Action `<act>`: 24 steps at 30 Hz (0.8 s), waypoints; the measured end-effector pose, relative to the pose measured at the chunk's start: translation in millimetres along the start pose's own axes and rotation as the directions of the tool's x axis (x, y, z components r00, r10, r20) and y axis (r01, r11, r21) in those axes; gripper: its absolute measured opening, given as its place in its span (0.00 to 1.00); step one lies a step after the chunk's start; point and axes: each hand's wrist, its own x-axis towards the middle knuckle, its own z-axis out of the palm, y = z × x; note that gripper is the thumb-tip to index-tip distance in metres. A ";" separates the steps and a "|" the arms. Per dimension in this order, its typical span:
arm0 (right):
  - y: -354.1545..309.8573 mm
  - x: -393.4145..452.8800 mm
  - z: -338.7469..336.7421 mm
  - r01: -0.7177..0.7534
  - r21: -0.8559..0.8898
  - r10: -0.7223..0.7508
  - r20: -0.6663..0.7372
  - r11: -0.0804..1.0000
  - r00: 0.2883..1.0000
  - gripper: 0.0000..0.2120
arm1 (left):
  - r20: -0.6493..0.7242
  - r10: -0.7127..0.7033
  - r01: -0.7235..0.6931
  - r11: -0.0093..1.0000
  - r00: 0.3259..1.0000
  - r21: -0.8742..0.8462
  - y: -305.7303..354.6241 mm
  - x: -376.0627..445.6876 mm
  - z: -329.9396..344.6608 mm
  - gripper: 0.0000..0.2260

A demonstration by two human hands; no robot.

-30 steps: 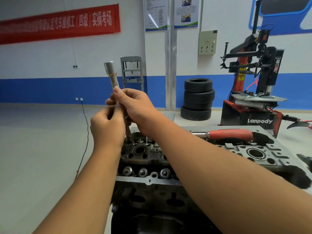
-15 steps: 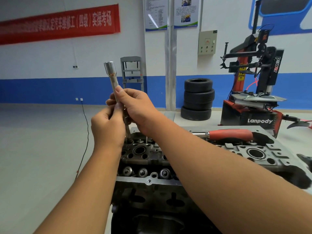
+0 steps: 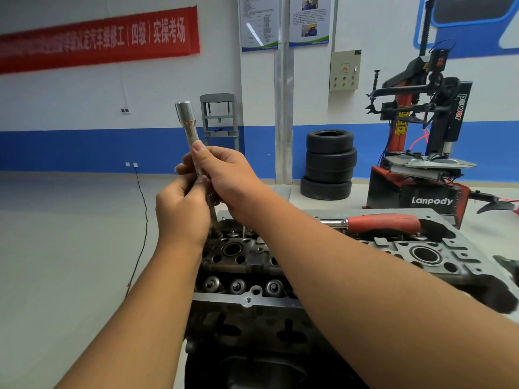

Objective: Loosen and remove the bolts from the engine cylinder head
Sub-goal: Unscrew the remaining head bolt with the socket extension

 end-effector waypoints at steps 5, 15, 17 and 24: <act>0.7 1.2 -0.1 -0.012 0.014 0.012 0.015 1.000 1.000 0.17 | -0.109 0.091 -0.074 0.987 0.990 0.145 -5.9 2.4 -3.4 0.05; 4.4 1.3 -3.0 0.038 0.053 -0.036 -0.042 0.998 0.998 0.09 | -0.142 0.083 -0.064 0.988 0.986 0.138 -5.2 1.0 -4.1 0.06; 2.7 0.7 -3.9 0.031 0.037 -0.029 -0.041 0.999 0.999 0.08 | -0.111 0.022 -0.019 1.000 0.994 0.022 -1.3 -0.2 -2.4 0.06; -0.8 0.9 -2.5 -0.037 0.045 0.035 0.039 0.998 0.999 0.12 | -0.124 0.063 -0.051 0.994 0.990 0.094 -3.5 1.3 -3.2 0.07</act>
